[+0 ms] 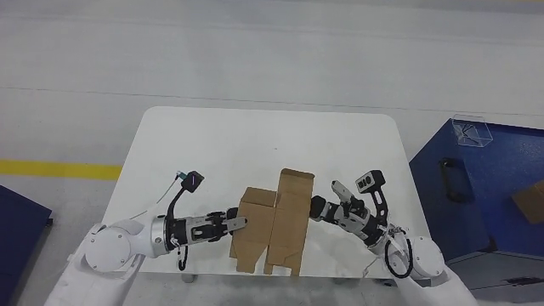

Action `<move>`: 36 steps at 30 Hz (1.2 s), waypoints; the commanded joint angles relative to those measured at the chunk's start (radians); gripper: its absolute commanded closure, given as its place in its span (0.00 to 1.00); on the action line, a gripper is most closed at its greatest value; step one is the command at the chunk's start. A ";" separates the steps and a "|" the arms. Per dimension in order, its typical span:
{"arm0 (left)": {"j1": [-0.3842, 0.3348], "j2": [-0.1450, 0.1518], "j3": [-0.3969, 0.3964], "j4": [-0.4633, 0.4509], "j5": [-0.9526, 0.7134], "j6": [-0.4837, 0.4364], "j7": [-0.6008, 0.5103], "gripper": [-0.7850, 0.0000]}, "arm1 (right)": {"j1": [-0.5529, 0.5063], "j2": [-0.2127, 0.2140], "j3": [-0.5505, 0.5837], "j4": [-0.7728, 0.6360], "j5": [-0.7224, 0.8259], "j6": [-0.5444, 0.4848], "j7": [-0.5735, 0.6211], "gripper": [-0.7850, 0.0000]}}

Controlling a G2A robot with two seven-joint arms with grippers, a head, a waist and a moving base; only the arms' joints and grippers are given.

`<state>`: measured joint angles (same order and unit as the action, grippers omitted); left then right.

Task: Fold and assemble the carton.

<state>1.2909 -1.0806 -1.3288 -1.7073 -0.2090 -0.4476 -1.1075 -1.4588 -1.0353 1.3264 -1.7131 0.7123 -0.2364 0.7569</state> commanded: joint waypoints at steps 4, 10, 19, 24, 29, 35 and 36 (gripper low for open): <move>0.003 0.005 0.005 -0.010 -0.016 0.000 -0.021 1.00 | 0.009 -0.001 -0.015 0.000 -0.107 -0.013 -0.005 1.00; 0.001 0.009 0.014 -0.014 -0.023 0.002 -0.031 1.00 | 0.025 -0.005 -0.031 0.005 -0.194 -0.024 -0.029 1.00; -0.010 0.015 0.006 -0.005 -0.005 0.052 0.020 0.00 | 0.040 -0.008 -0.031 0.005 -0.262 -0.039 -0.043 1.00; -0.002 0.016 0.005 -0.040 0.017 0.082 0.082 0.00 | 0.033 -0.008 -0.018 -0.005 -0.332 -0.072 -0.073 1.00; 0.022 0.020 0.023 -0.082 0.005 0.074 0.040 0.00 | 0.024 -0.009 -0.017 -0.021 -0.388 -0.098 -0.097 1.00; 0.047 0.024 0.050 -0.131 -0.015 0.057 0.001 0.00 | 0.009 -0.012 -0.015 -0.036 -0.466 -0.131 -0.156 1.00; 0.051 0.025 0.052 -0.140 -0.017 0.055 -0.007 0.00 | 0.008 -0.012 -0.017 -0.037 -0.475 -0.133 -0.163 1.00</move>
<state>1.3384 -1.0567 -1.2789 -1.8390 -0.2240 -0.3908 -1.1059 -1.4494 -1.0471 1.3113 -1.7493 0.2450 -0.3682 0.6001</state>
